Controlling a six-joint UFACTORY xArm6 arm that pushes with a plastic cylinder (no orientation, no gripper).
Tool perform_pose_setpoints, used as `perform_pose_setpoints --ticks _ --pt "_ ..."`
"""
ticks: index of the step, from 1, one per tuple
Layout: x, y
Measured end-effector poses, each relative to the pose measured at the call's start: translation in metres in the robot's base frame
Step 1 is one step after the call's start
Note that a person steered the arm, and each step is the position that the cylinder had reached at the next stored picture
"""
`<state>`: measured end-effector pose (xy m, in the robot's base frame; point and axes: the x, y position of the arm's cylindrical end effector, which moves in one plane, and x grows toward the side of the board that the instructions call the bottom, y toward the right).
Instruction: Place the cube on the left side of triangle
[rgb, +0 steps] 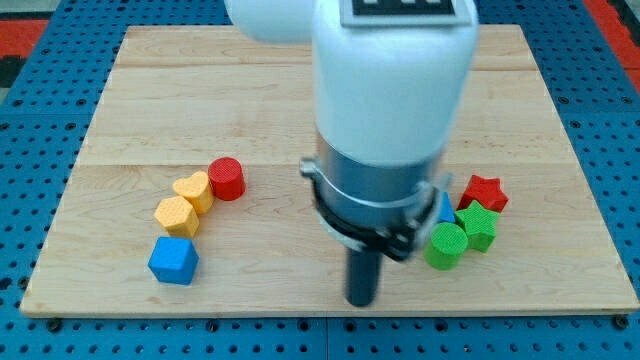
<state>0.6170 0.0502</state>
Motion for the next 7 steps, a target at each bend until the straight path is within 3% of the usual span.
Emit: perform_pose_setpoints --ticks 1,2,4,5,6,7 --pt "-0.010 0.054" --pt "-0.040 0.040" --pt "0.002 -0.140" --pt "-0.014 -0.237" --pt "-0.062 -0.222" --pt "-0.062 -0.088"
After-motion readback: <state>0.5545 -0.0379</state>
